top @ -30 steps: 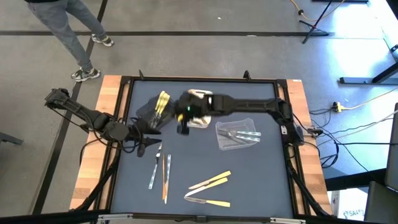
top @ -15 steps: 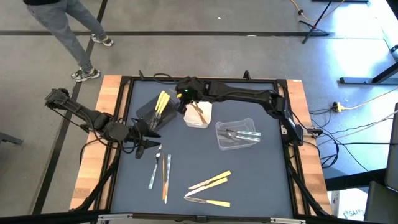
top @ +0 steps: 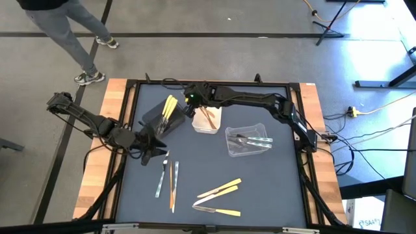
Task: Sort silverware by color (type)
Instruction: Put the right gold knife into the white bin
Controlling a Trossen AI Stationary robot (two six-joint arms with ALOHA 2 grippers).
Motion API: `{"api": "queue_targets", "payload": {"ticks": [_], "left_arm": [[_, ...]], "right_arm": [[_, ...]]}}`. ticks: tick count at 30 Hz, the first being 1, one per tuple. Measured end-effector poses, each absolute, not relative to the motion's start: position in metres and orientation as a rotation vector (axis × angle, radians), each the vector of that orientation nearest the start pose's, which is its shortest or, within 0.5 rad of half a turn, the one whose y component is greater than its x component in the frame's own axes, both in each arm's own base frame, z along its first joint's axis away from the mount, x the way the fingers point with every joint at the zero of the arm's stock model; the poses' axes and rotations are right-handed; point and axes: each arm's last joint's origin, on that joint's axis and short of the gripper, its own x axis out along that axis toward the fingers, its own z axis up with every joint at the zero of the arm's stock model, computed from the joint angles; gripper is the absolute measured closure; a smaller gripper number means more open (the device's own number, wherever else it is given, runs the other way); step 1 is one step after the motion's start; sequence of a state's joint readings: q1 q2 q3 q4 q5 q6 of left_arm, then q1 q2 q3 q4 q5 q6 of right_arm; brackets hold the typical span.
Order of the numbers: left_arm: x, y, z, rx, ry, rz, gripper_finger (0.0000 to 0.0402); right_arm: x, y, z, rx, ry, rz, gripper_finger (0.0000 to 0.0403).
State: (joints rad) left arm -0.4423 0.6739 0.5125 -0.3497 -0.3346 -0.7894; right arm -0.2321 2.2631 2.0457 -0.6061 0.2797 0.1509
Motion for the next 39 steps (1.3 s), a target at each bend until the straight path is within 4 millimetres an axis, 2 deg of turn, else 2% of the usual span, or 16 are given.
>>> {"api": "queue_targets", "payload": {"ticks": [11, 18, 22, 28, 34, 39], "left_arm": [[0.129, -0.056, 0.228, -0.897, 0.706, 0.12, 0.0233], [0.128, -0.058, 0.225, -1.017, 0.787, 0.142, 0.0233], [0.129, -0.063, 0.221, -1.006, 0.832, 0.141, 0.0233], [0.134, -0.071, 0.212, -0.982, 0.898, 0.168, 0.0233], [0.138, -0.075, 0.204, -0.956, 0.945, 0.197, 0.0233], [0.14, -0.077, 0.2, -1.008, 0.979, 0.238, 0.0233]], "right_arm": [[0.491, -0.125, 0.235, 0.119, 0.808, -0.592, 0.0398], [0.488, -0.125, 0.218, 0.162, 0.837, -0.626, 0.0398], [0.485, -0.124, 0.204, 0.169, 0.864, -0.631, 0.0398], [0.485, -0.124, 0.193, 0.185, 0.839, -0.638, 0.0398], [0.481, -0.129, 0.187, 0.191, 0.864, -0.649, 0.0398], [0.481, -0.129, 0.187, 0.195, 0.865, -0.642, 0.0398]]}}
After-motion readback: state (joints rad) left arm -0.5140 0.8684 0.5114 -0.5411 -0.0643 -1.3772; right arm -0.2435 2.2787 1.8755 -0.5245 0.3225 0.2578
